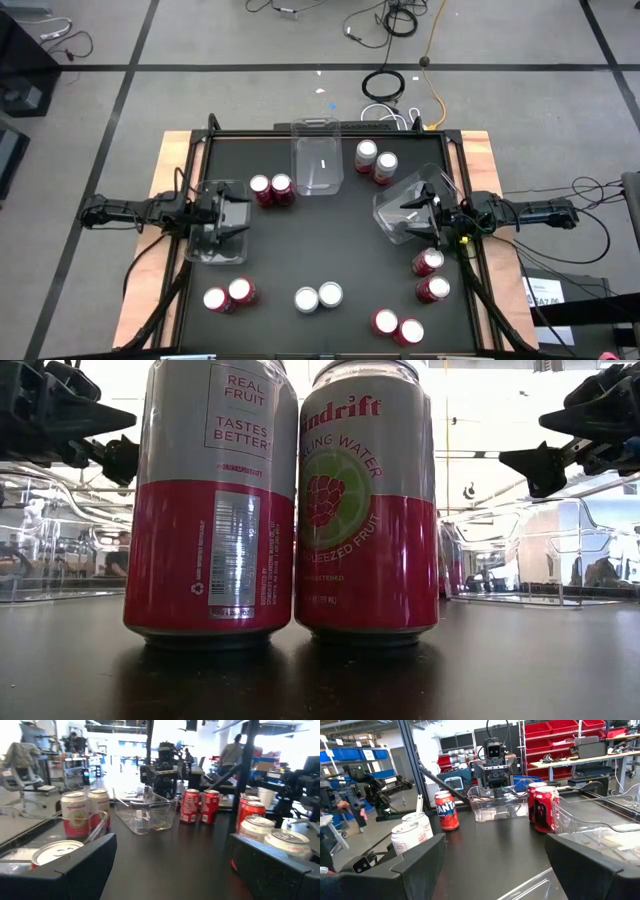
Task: Sort soda cans
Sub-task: Put the top left red soda can into the left transparent bin
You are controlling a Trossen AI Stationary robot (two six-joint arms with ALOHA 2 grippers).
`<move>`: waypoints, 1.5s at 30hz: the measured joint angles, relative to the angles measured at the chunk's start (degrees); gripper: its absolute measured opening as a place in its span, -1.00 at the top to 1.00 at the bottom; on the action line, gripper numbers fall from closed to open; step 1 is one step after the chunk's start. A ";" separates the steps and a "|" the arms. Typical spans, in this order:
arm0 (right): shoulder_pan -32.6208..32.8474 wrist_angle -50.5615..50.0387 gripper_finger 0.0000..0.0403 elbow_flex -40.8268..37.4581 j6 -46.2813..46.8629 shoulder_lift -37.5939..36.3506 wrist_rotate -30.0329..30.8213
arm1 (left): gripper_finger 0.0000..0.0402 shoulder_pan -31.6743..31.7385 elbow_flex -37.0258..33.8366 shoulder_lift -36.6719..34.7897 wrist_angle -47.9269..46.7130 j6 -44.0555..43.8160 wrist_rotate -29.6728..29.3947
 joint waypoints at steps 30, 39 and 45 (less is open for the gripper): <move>0.00 0.00 -0.66 0.00 0.02 0.02 0.00 | -0.95 0.17 27.75 15.49 -13.05 -19.05 -23.10; -0.01 0.00 -0.66 0.00 0.01 0.02 0.00 | -0.95 5.47 46.06 27.48 -39.10 -22.56 -20.85; -0.01 0.02 -0.66 0.00 0.00 0.02 0.00 | -0.95 11.84 59.00 37.30 -58.27 -24.08 -11.46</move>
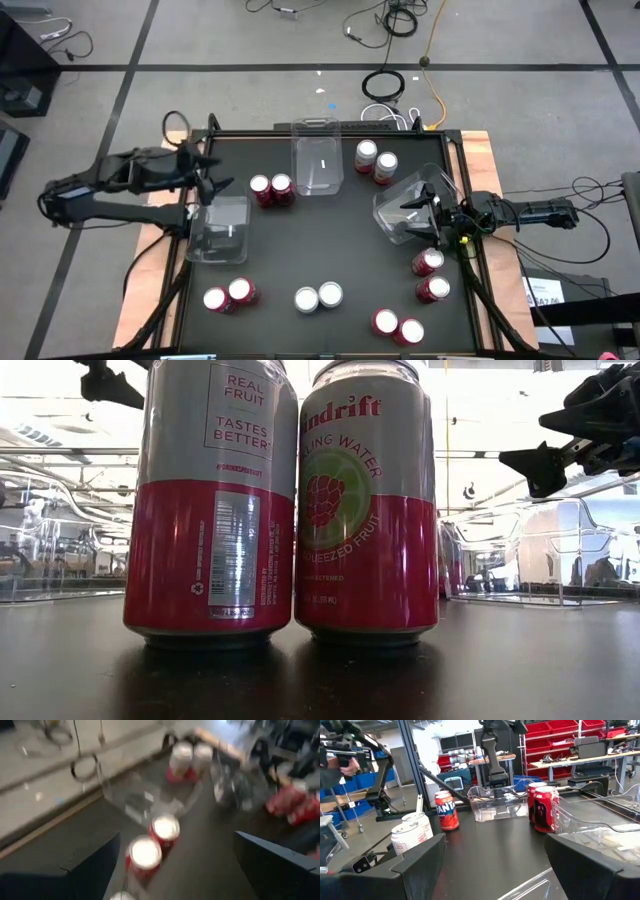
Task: Sort soda cans
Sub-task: Put the top left red soda can into the left transparent bin
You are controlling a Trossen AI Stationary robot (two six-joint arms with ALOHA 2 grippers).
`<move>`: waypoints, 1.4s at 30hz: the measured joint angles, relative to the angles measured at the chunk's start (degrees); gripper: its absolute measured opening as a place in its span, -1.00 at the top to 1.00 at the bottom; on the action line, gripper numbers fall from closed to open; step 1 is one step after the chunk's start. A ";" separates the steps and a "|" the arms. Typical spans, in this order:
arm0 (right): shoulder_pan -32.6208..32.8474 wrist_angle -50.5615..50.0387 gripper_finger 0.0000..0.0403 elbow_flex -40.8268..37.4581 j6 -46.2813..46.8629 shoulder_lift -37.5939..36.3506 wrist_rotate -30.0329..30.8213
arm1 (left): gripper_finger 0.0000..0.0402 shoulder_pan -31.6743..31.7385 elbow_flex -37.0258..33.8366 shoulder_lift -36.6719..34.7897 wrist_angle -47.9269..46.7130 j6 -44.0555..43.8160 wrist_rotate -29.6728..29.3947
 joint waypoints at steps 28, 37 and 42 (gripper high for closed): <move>0.00 0.01 -0.66 0.00 0.02 0.00 0.00 | -0.95 5.31 5.33 34.31 -7.49 12.53 3.54; 0.01 0.01 -0.66 0.00 0.02 0.00 0.00 | -0.95 7.24 5.33 37.89 -7.21 13.11 3.36; 0.00 0.01 -0.66 0.00 0.00 0.00 0.00 | -0.95 7.24 5.33 37.89 -7.21 14.05 2.08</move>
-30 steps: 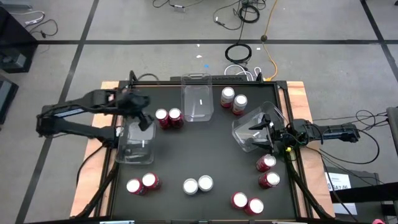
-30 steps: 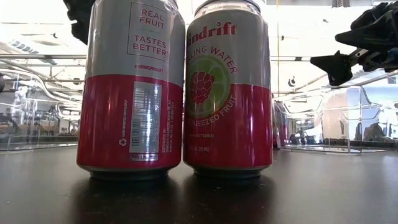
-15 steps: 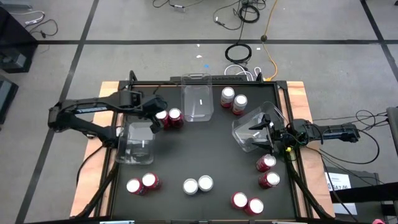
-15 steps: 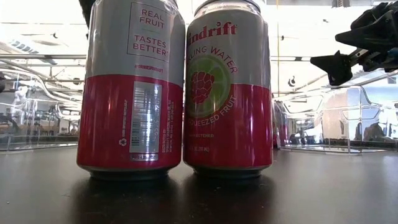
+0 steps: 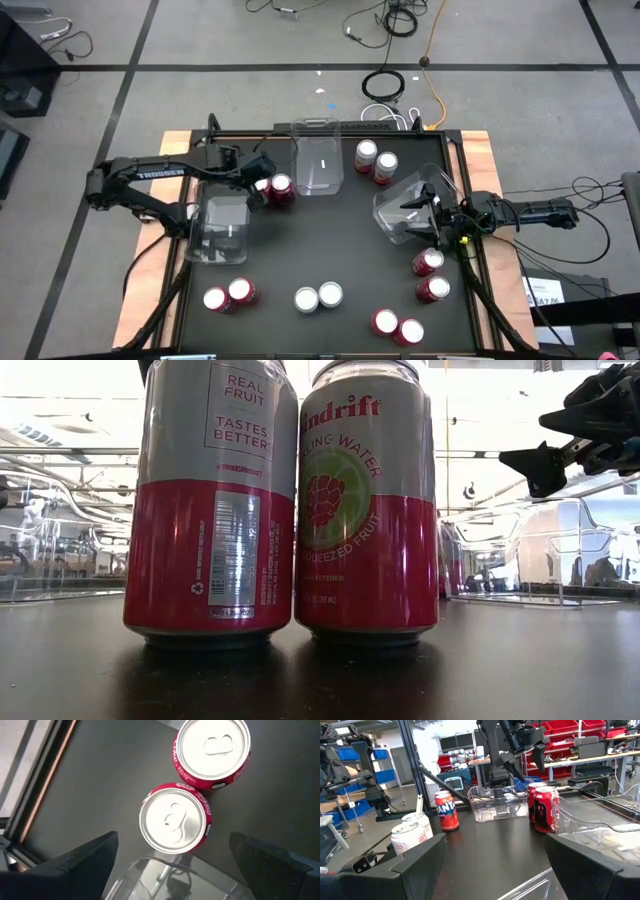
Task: Sort soda cans
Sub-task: Put the top left red soda can into the left transparent bin
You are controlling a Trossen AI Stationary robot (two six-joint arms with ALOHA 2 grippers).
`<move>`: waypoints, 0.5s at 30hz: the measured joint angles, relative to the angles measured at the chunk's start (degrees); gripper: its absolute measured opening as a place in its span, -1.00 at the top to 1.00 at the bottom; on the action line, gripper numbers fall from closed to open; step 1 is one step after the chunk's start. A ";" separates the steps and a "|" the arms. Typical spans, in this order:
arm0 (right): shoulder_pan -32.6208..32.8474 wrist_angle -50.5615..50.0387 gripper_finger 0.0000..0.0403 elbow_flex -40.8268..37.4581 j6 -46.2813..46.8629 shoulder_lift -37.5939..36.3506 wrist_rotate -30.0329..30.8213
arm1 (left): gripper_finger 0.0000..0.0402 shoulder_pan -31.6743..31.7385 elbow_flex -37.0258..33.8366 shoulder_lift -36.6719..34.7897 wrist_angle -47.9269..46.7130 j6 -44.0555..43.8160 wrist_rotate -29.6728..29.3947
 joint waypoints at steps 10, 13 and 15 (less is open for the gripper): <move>0.01 -0.01 -0.66 0.00 0.01 0.00 0.00 | -0.95 0.27 0.00 0.00 0.01 0.03 0.33; 0.00 -0.02 -0.66 0.00 0.00 0.00 0.02 | -0.95 1.21 -0.02 0.22 0.02 0.25 1.34; 0.01 0.00 -0.66 0.00 0.00 -0.01 0.00 | -0.95 1.82 -0.04 0.28 0.00 1.15 1.42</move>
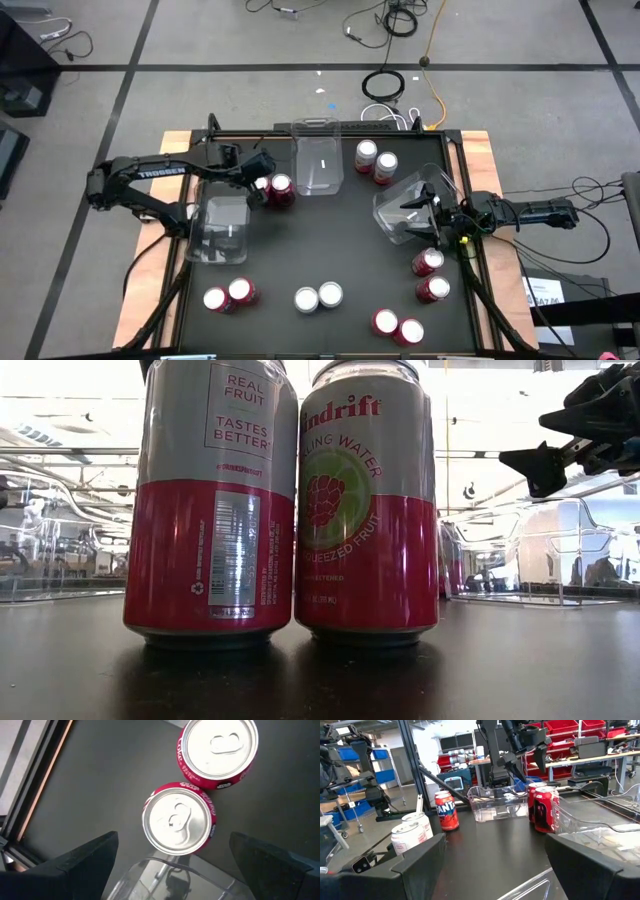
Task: Sort soda cans
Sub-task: Put the top left red soda can into the left transparent bin
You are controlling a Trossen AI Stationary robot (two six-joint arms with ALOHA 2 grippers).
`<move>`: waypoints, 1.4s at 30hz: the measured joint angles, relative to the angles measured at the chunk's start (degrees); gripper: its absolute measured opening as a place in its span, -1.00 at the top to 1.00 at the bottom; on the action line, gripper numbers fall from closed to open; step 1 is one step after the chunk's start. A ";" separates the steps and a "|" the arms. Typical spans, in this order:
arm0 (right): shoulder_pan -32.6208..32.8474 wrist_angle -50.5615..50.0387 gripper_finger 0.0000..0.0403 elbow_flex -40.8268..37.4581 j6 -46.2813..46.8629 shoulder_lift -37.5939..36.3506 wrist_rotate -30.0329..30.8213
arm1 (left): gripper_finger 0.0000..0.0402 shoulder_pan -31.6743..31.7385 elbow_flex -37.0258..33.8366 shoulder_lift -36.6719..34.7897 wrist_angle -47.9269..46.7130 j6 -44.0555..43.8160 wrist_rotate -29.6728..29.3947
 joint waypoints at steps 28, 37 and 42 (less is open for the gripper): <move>0.00 -0.02 -0.66 0.00 0.01 0.00 0.00 | -0.95 3.32 0.00 -0.02 3.04 3.41 1.65; 0.01 -0.02 -0.66 0.00 0.01 0.00 0.00 | -0.95 3.28 0.00 -0.02 2.97 2.92 1.52; -0.01 -0.02 -0.66 0.00 0.02 -0.01 0.00 | -0.95 3.27 -0.07 -0.02 3.03 2.70 1.91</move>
